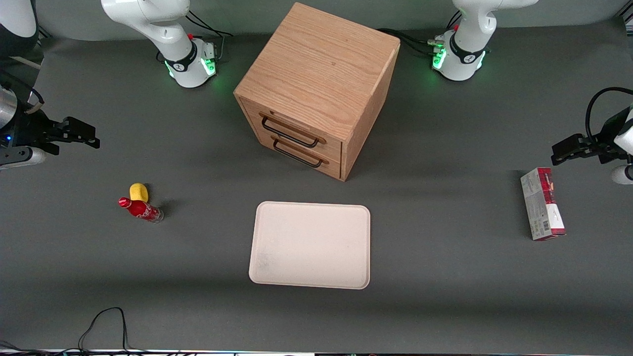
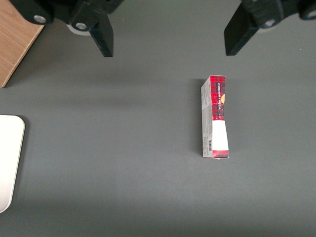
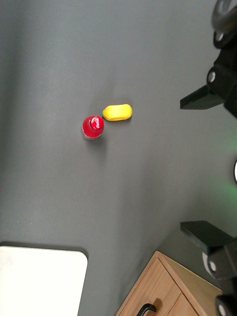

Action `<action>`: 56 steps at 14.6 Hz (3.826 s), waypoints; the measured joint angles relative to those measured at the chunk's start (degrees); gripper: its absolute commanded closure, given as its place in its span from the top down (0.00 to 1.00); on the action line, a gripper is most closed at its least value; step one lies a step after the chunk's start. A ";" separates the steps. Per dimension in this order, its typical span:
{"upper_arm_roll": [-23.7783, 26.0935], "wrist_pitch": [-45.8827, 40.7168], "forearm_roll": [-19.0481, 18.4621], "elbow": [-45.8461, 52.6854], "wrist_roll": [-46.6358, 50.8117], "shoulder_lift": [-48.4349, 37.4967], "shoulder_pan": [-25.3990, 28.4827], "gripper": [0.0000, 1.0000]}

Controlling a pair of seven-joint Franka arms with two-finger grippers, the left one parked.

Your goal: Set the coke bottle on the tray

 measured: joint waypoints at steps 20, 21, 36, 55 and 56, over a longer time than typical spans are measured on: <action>-9.09 -3.27 0.03 6.52 -8.91 3.24 -0.70 1.00; -9.93 -4.79 0.03 8.82 -10.13 4.62 -1.00 1.00; -9.46 -7.92 0.04 15.11 -10.56 9.52 -0.79 1.00; -9.22 30.68 0.89 -15.13 -10.55 14.87 1.96 1.00; -9.22 32.37 0.89 -16.68 -10.52 14.86 2.37 1.00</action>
